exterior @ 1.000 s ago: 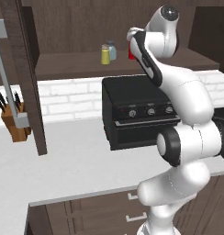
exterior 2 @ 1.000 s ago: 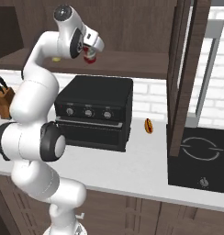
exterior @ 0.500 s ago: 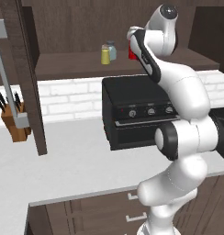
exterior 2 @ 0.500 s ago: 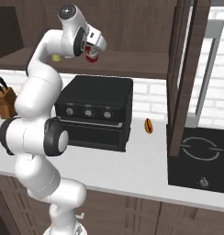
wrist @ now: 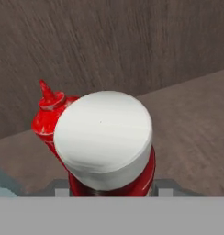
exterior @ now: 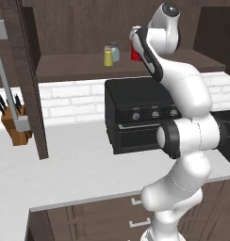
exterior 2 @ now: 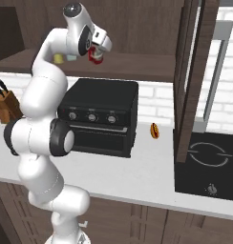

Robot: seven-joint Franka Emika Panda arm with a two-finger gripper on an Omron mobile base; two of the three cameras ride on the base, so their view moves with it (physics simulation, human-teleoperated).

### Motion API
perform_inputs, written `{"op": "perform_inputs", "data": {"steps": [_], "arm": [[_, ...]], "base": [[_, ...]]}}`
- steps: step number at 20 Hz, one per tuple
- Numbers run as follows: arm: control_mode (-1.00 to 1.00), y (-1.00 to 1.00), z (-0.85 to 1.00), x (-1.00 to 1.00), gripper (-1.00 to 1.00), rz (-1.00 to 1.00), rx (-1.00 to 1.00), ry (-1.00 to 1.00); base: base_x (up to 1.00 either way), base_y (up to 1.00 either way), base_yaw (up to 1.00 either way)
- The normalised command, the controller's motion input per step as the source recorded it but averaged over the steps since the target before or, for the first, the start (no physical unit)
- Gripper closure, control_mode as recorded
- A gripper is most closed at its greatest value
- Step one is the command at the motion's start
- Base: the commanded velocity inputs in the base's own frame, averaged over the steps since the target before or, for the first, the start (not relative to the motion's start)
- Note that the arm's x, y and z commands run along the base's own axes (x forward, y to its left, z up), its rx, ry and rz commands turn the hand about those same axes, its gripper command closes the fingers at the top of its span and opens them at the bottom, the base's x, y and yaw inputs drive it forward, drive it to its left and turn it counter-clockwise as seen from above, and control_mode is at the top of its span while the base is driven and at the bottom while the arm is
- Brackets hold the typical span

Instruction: Put the shaker and condiment bottle from the counter next to their counterparts in the cabinet.

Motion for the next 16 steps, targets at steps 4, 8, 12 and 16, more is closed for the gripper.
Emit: {"op": "perform_inputs", "data": {"steps": [4,8,12,16], "arm": [[-1.00,-0.05,-0.29,0.29,1.00,0.00,0.00,0.04],[-1.00,-0.11,-0.39,0.16,-1.00,0.00,0.00,0.01],[-1.00,-0.17,-0.38,0.09,-1.00,0.00,0.00,0.00],[-1.00,-0.21,-0.33,0.00,-1.00,0.00,0.00,0.00]], "base": [[0.00,0.00,0.00],[0.00,0.00,0.00],[0.00,0.00,0.00],[0.00,0.00,0.00]]}}
